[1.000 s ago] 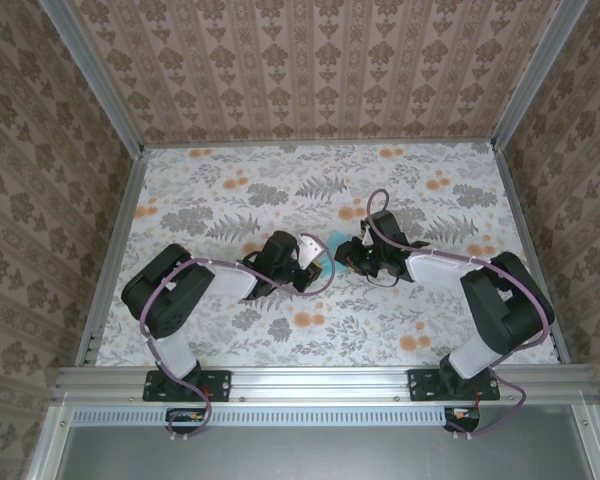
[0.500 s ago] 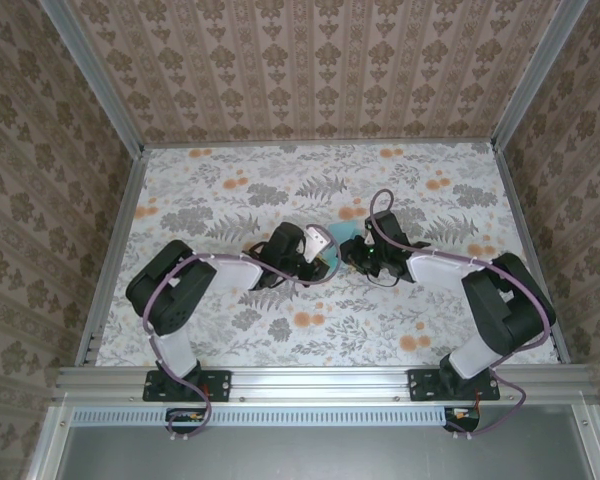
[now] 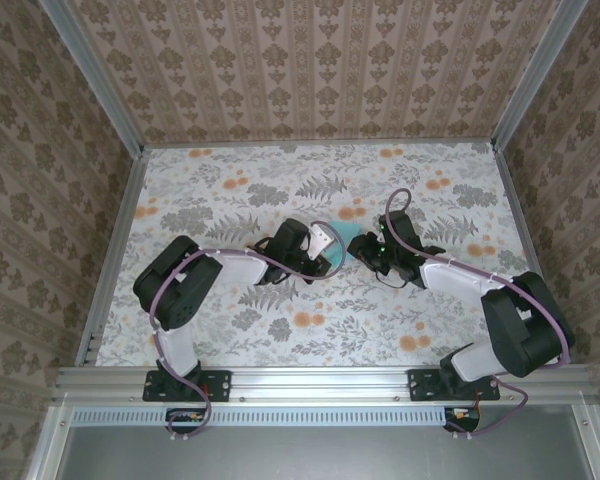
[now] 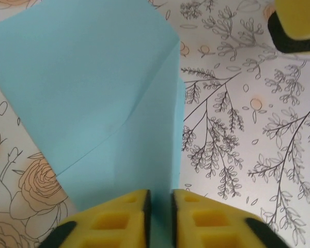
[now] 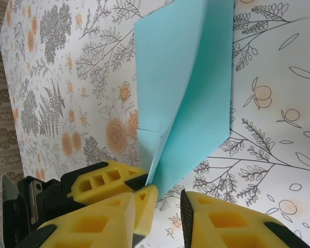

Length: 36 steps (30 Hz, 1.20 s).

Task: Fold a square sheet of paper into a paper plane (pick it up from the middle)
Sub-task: Fourth fold the wing at the center of the table.

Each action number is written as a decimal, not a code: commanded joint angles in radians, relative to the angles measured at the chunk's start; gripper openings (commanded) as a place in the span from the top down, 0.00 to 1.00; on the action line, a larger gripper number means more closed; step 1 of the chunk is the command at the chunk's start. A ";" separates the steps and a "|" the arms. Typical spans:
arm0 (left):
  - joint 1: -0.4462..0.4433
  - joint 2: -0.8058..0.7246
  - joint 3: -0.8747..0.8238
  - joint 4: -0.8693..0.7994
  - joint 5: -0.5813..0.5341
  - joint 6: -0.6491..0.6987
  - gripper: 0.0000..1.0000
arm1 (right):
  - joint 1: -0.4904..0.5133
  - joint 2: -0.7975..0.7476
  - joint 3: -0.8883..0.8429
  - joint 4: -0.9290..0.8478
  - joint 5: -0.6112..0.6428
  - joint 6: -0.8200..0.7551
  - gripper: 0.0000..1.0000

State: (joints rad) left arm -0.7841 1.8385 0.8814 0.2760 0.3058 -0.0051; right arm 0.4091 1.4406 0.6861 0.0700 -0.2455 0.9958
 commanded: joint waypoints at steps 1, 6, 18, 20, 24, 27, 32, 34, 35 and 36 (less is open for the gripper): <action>0.010 0.003 0.015 0.001 0.010 -0.011 0.90 | -0.004 -0.020 -0.011 -0.022 0.014 0.001 0.69; 0.036 -0.044 -0.041 0.062 0.075 -0.124 0.98 | -0.004 0.003 -0.026 0.038 -0.017 -0.001 0.70; 0.108 -0.055 -0.127 0.256 0.225 -0.405 1.00 | 0.013 0.086 0.018 0.099 -0.080 0.018 0.70; 0.112 -0.047 -0.121 0.252 0.242 -0.434 1.00 | 0.014 0.105 0.034 0.094 -0.084 0.018 0.70; 0.117 -0.033 -0.112 0.247 0.269 -0.488 1.00 | 0.018 0.154 0.061 0.102 -0.104 0.021 0.70; 0.117 -0.031 -0.106 0.234 0.279 -0.506 1.00 | 0.020 0.182 0.075 0.115 -0.111 0.020 0.70; 0.117 -0.020 -0.080 0.183 0.297 -0.519 1.00 | 0.020 0.216 0.093 0.122 -0.122 0.004 0.67; 0.119 -0.012 -0.074 0.180 0.310 -0.533 1.00 | 0.021 0.231 0.094 0.131 -0.128 0.001 0.66; 0.118 -0.009 -0.072 0.179 0.315 -0.538 1.00 | 0.020 0.238 0.097 0.131 -0.130 -0.001 0.65; 0.118 -0.006 -0.070 0.180 0.321 -0.542 1.00 | 0.022 0.246 0.100 0.132 -0.132 -0.002 0.65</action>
State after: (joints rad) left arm -0.6724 1.8065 0.7879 0.4759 0.5831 -0.5125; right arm 0.4236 1.6642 0.7586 0.1799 -0.3527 1.0012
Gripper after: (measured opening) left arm 0.042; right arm 0.349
